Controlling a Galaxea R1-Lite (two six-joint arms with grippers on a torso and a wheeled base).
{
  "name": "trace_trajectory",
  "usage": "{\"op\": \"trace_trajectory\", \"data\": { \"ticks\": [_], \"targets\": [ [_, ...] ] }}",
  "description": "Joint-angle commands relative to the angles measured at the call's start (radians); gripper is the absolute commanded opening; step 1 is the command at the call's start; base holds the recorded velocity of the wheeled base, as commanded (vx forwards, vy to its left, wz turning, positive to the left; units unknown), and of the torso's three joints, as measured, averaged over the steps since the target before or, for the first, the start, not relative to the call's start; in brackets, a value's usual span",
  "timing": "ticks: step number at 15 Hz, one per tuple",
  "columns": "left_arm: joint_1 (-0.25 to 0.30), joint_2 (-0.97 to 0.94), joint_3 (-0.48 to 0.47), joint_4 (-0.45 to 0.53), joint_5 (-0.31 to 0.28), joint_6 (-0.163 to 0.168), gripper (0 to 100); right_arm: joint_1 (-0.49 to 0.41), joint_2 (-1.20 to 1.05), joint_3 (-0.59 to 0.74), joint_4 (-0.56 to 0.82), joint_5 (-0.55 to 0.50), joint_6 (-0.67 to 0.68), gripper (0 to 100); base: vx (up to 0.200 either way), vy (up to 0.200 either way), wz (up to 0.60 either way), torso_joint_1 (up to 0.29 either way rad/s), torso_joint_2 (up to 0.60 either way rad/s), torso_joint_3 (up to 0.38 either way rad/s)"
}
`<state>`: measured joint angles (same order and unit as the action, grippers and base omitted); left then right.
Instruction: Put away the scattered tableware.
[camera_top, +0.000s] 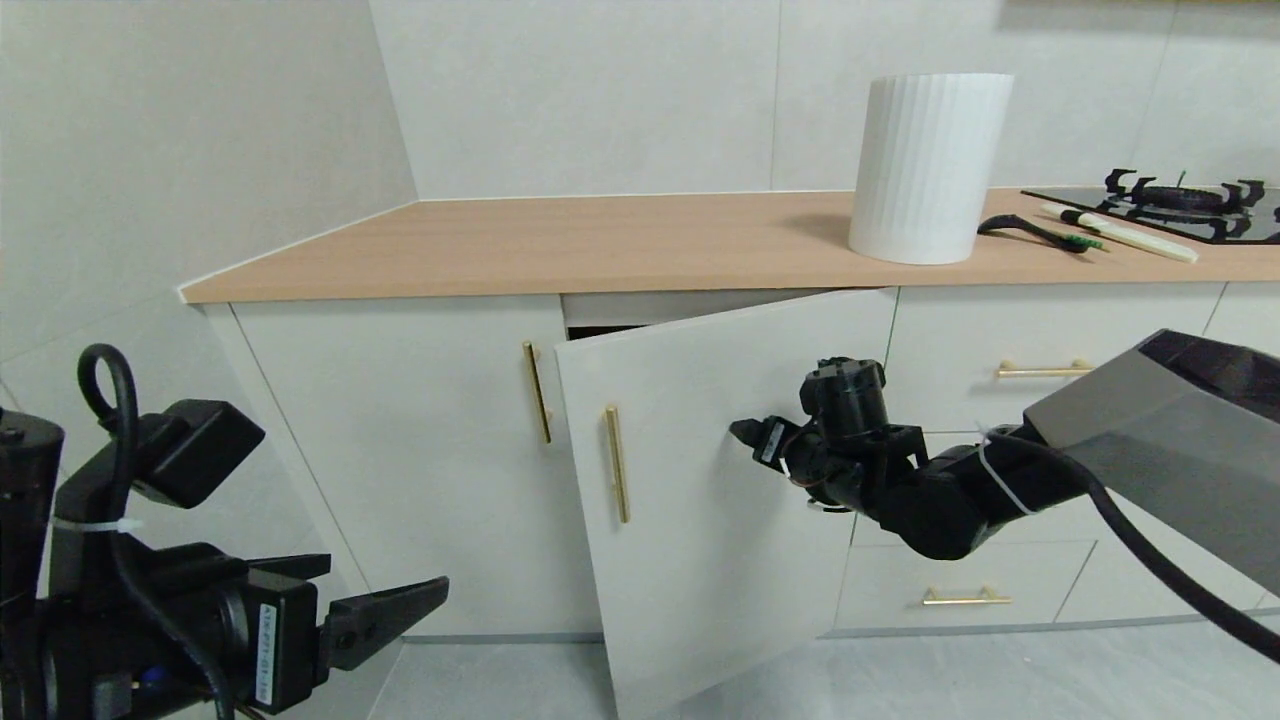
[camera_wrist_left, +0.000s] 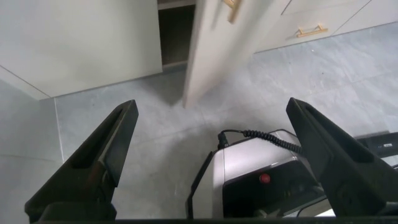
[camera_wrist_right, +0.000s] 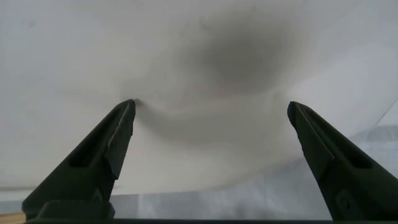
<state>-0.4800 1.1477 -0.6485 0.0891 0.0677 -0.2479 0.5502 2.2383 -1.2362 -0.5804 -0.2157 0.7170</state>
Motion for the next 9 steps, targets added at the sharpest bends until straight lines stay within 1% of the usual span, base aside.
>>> {"op": "trace_trajectory", "data": {
  "ticks": [1, 5, 9],
  "targets": [
    [0.0, 0.001, 0.0, 0.0, 0.0, -0.001, 100, -0.001, 0.052, -0.049, 0.001, -0.034, 0.004, 100, 0.0, 0.0, 0.0, 0.0, 0.0, 0.0],
    [0.0, 0.003, 0.0, 0.0, 0.0, -0.001, 100, -0.013, 0.08, -0.092, 0.007, -0.07, 0.028, 100, 0.0, 0.0, 0.0, 0.0, 0.0, 0.0],
    [0.0, 0.003, 0.0, 0.0, 0.0, -0.001, 100, -0.036, 0.156, -0.186, 0.01, -0.185, 0.027, 100, 0.0, 0.0, 0.0, 0.0, 0.0, 0.0]
  ]
}}
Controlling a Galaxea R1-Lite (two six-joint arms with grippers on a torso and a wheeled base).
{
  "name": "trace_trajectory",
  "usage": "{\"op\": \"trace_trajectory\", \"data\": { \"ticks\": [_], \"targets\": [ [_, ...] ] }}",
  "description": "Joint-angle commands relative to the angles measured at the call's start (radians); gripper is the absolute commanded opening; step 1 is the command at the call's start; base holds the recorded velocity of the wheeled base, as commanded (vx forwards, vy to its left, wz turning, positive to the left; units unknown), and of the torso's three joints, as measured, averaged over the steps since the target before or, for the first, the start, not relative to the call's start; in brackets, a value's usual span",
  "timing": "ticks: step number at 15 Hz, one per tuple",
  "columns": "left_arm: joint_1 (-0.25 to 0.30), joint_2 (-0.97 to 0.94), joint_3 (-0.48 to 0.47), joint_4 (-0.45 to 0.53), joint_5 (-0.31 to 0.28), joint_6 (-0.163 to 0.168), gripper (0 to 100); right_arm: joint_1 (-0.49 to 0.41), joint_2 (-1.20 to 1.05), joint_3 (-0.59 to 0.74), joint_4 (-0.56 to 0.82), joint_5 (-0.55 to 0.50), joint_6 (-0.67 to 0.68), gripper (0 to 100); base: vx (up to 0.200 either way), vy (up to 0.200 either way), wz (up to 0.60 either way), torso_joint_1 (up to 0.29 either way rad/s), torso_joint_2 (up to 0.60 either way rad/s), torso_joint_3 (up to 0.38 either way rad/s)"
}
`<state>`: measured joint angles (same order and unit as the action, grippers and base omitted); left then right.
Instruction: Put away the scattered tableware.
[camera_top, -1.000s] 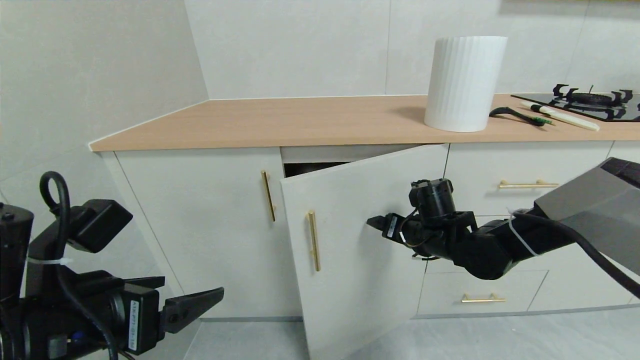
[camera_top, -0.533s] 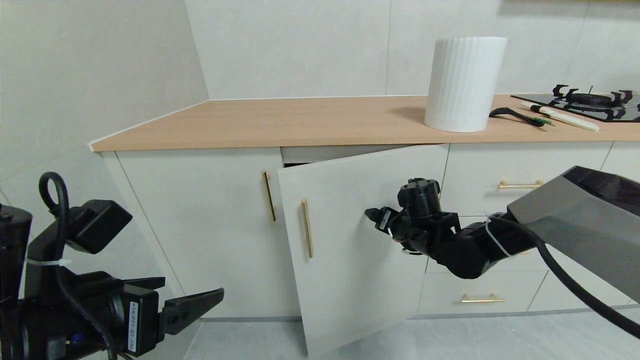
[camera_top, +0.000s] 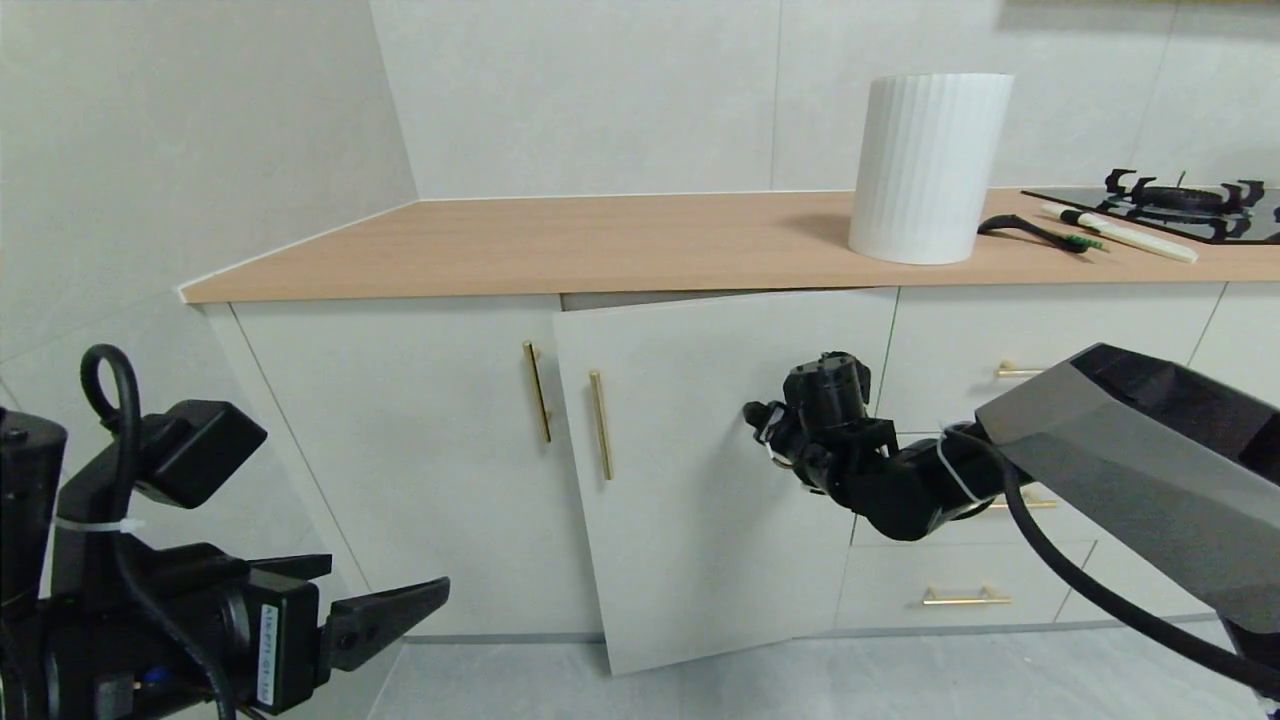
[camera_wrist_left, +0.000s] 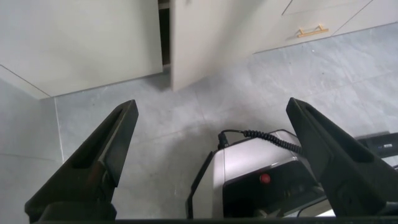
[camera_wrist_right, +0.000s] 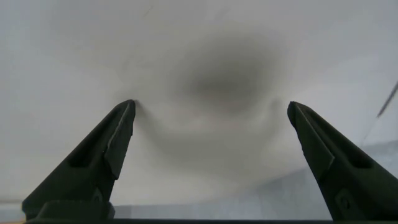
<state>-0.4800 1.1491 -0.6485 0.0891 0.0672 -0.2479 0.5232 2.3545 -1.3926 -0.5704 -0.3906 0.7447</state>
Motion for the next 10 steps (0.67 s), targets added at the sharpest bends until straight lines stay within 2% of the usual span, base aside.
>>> {"op": "trace_trajectory", "data": {
  "ticks": [1, 6, 10],
  "targets": [
    [0.0, 0.001, 0.0, 0.0, 0.0, -0.001, 100, -0.015, 0.051, -0.042, 0.001, -0.017, -0.001, 100, 0.0, 0.0, 0.0, 0.0, 0.0, 0.0],
    [0.0, 0.001, 0.0, 0.0, 0.0, -0.001, 100, -0.034, 0.111, -0.134, 0.03, -0.093, -0.001, 100, 0.0, 0.0, 0.0, 0.0, 0.0, 0.0],
    [0.0, 0.001, 0.001, 0.0, 0.0, -0.001, 100, -0.034, 0.112, -0.138, 0.03, -0.097, -0.001, 100, 0.0, 0.0, 0.0, 0.0, 0.0, 0.0]
  ]
}}
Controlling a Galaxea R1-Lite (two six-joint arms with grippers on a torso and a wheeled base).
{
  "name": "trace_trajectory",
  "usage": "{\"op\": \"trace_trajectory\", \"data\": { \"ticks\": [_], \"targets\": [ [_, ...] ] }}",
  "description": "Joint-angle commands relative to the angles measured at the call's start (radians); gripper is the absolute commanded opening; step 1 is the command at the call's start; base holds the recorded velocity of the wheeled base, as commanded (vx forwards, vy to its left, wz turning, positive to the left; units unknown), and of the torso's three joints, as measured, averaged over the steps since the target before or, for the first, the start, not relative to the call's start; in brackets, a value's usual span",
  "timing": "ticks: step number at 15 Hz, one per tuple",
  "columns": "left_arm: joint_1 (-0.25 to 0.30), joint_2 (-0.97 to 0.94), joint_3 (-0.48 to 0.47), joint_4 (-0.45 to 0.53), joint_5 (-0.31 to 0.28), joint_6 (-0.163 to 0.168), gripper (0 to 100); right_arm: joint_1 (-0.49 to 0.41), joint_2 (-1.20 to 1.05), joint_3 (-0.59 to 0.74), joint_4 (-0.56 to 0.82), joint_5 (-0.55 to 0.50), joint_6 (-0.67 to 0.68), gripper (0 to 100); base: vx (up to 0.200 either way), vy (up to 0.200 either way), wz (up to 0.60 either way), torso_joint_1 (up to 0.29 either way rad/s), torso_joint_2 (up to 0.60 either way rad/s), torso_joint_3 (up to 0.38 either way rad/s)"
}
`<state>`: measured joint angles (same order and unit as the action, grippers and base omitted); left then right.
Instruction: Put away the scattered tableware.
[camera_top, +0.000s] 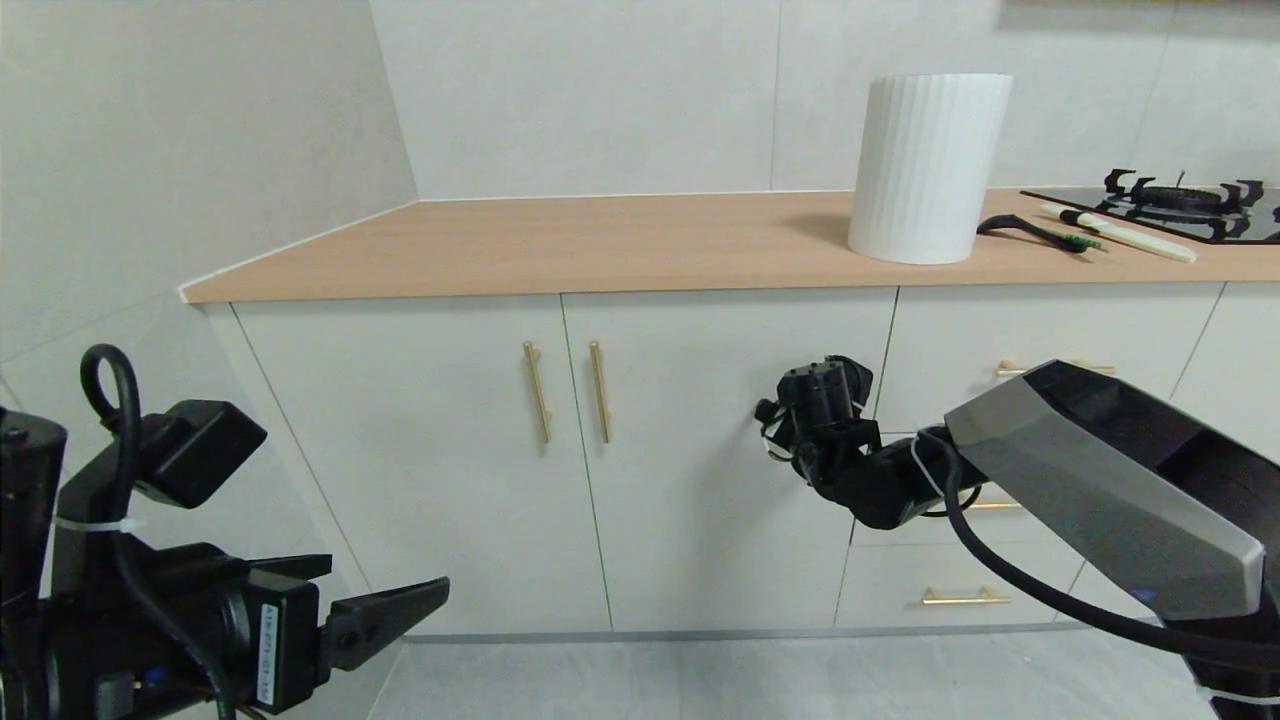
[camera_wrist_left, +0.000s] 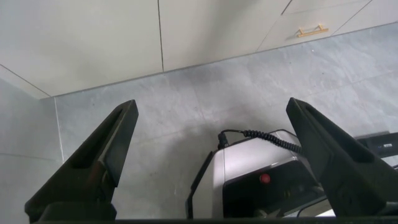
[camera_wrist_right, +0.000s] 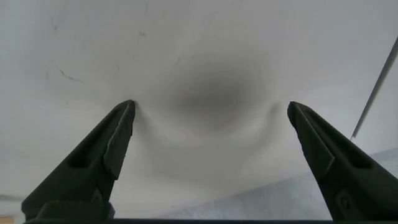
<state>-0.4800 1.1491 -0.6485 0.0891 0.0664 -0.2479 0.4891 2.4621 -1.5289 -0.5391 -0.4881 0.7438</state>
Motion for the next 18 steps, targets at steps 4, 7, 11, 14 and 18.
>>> {"op": "trace_trajectory", "data": {
  "ticks": [4, 7, 11, 14, 18],
  "targets": [
    [0.0, 0.0, 0.003, 0.0, 0.0, -0.001, 100, 0.012, -0.074, 0.069, -0.008, 0.013, 0.002, 100, 0.0, 0.0, 0.0, 0.0, 0.0, 0.0],
    [0.0, -0.005, 0.001, 0.0, 0.0, -0.001, 100, 0.039, -0.244, 0.239, -0.027, 0.138, 0.003, 100, 0.0, 0.0, 0.0, 0.0, 0.0, 0.0],
    [0.001, -0.103, -0.006, -0.003, 0.001, 0.007, 100, 0.058, -0.664, 0.65, -0.219, 0.275, -0.13, 100, 0.0, 0.0, 0.0, 0.0, 0.0, 0.0],
    [0.055, -0.224, 0.017, -0.009, 0.004, 0.079, 100, 0.058, -0.91, 0.814, -0.255, 0.258, -0.238, 100, 0.0, 0.0, 0.0, 0.0, 0.0, 0.0],
    [0.121, -0.448, 0.059, -0.008, 0.007, 0.18, 100, -0.014, -1.325, 1.037, -0.243, 0.212, -0.442, 100, 0.0, 0.0, 0.0, 0.0, 0.0, 0.0]
  ]
}}
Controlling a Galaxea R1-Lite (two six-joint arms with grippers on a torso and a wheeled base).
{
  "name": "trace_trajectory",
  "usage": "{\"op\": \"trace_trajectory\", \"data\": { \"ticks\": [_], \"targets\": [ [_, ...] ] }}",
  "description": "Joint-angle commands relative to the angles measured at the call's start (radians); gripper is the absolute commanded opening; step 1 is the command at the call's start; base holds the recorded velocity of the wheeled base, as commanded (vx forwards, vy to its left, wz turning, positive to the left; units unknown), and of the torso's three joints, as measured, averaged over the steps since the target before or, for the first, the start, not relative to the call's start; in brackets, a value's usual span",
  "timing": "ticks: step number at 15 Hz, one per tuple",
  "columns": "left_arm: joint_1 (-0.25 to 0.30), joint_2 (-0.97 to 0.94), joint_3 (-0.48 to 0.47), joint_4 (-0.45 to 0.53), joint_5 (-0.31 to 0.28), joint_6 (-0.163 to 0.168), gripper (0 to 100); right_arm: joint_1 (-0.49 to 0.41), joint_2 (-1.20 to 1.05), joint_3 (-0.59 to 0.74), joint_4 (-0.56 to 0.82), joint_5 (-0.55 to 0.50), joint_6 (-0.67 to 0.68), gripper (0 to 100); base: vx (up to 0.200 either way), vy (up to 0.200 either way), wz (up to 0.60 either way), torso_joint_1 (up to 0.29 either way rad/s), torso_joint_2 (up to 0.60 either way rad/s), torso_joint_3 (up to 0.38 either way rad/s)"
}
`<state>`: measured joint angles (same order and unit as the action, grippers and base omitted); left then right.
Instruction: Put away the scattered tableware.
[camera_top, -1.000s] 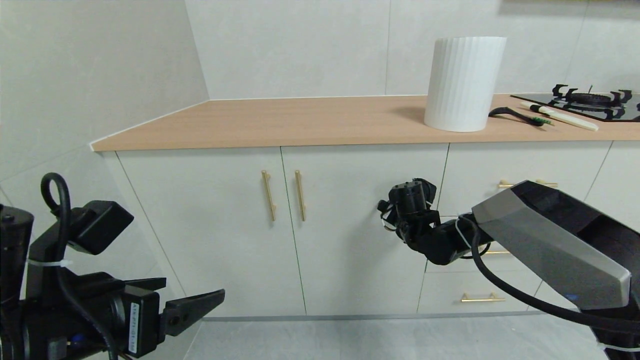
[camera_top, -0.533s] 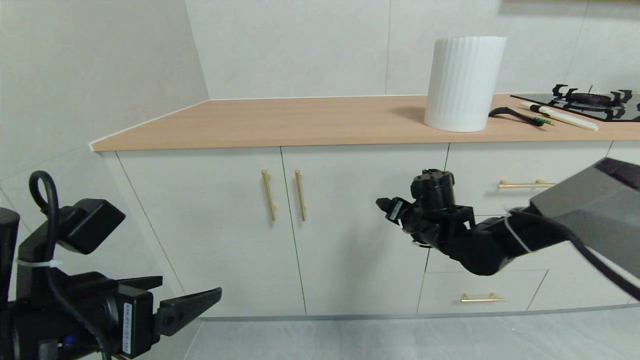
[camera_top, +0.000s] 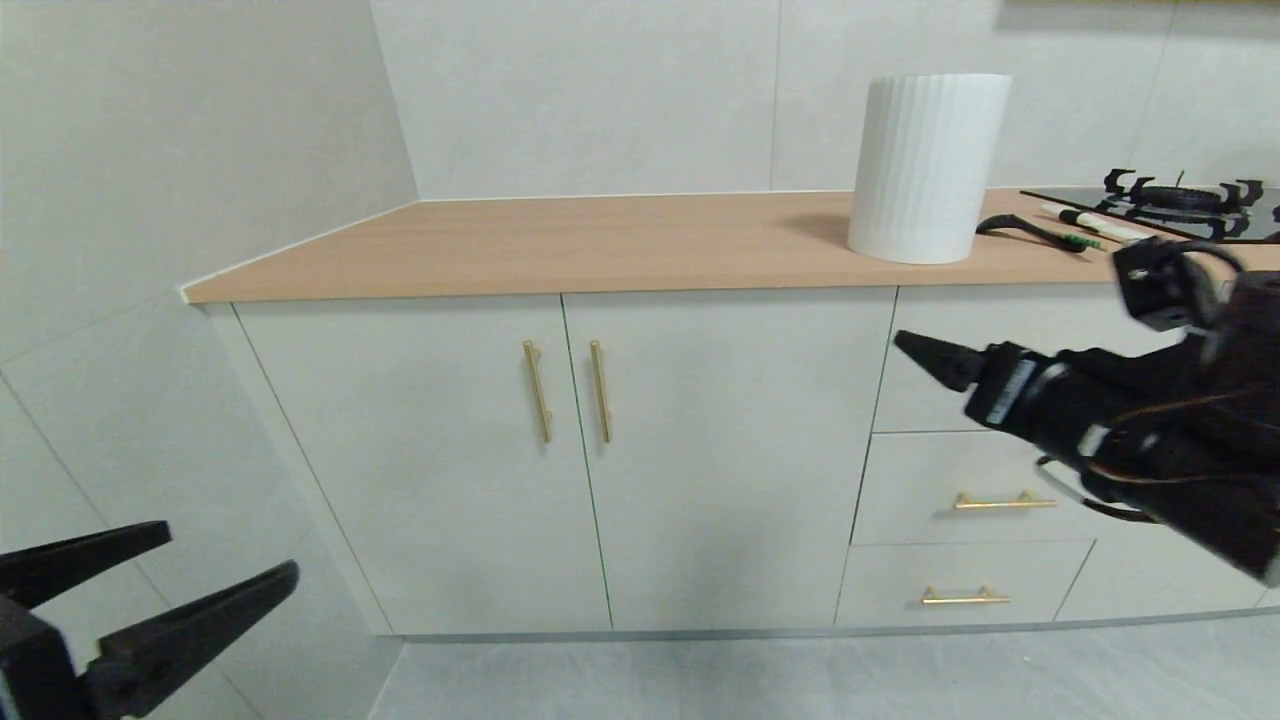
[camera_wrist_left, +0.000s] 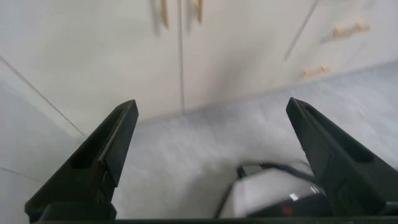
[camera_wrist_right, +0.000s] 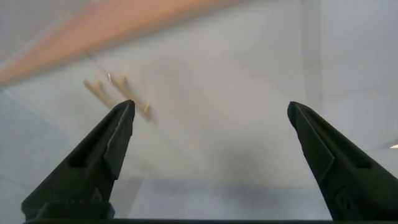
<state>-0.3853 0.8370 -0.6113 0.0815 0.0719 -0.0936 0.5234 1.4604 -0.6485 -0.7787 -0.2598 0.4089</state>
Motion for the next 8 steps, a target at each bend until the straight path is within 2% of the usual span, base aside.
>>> {"op": "trace_trajectory", "data": {
  "ticks": [1, 3, 4, 6, 8],
  "targets": [
    [0.056, -0.246, 0.033, 0.012, 0.003, 0.058, 100, -0.091, -0.542, 0.23, 0.087, -0.013, -0.205, 100, 0.0, 0.0, 0.0, 0.0, 0.0, 0.0],
    [0.097, -0.384, 0.041, 0.06, 0.005, 0.066, 100, -0.143, -0.81, 0.242, 0.366, -0.01, -0.254, 100, 0.0, 0.0, 0.0, 0.0, 0.0, 0.0],
    [0.114, -0.431, 0.041, 0.095, 0.003, 0.066, 100, -0.175, -0.885, 0.237, 0.457, -0.01, -0.254, 100, 0.0, 0.0, 0.0, 0.0, 0.0, 0.0],
    [0.166, -0.558, 0.039, 0.207, 0.002, 0.068, 100, -0.276, -1.04, 0.239, 0.582, 0.007, -0.268, 100, 0.0, 0.0, 0.0, 0.0, 0.0, 0.0],
    [0.186, -0.653, 0.039, 0.281, 0.003, 0.074, 100, -0.333, -1.151, 0.242, 0.677, 0.017, -0.331, 100, 0.0, 0.0, 0.0, 0.0, 0.0, 0.0]
  ]
}}
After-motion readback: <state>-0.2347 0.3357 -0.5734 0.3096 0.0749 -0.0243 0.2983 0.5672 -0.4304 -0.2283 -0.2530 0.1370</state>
